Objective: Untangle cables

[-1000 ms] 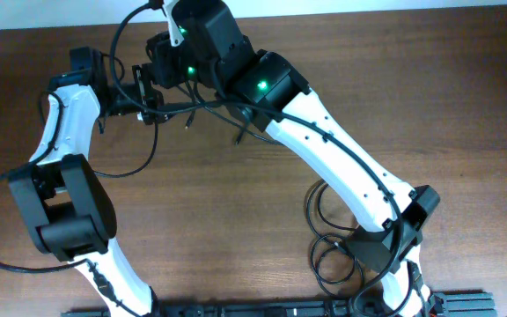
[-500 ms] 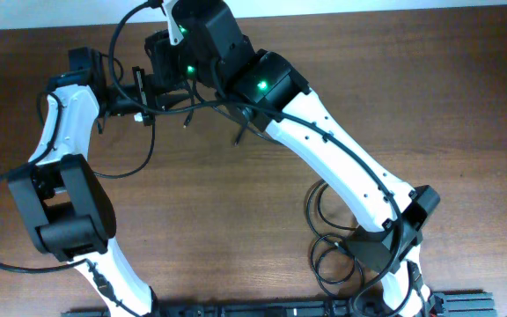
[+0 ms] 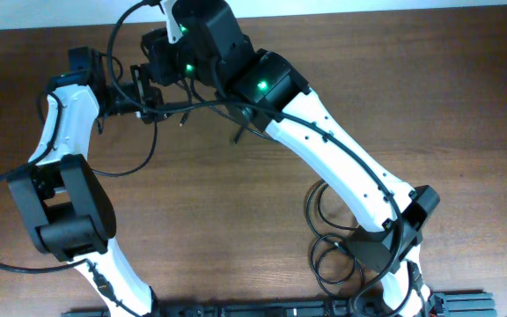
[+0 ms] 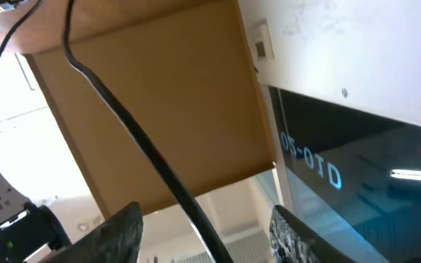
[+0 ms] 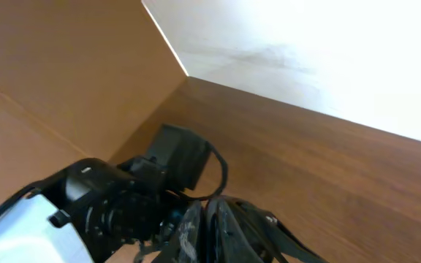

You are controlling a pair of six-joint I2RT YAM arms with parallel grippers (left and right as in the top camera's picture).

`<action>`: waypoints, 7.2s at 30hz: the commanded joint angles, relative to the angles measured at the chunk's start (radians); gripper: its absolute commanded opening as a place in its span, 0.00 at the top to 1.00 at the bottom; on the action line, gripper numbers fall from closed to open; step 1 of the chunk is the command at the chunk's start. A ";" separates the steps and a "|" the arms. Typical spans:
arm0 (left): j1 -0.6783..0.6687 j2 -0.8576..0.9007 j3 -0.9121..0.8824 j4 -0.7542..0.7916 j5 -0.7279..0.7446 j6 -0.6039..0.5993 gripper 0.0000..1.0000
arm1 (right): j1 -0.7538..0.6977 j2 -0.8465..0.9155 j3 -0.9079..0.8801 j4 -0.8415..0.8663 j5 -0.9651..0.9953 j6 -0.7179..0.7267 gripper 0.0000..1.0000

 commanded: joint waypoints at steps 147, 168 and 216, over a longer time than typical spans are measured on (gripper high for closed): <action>-1.164 0.150 0.343 -0.336 -0.901 1.937 0.10 | -1.191 -0.348 -0.438 -0.910 -0.069 -0.109 0.01; -1.220 0.158 0.214 -0.055 -0.813 2.002 1.00 | -1.191 -0.348 -0.438 -0.910 -0.069 -0.109 0.01; -0.686 -0.394 0.378 -0.270 -1.123 1.434 1.00 | -1.014 -0.348 -0.439 -0.926 -0.528 -0.304 0.01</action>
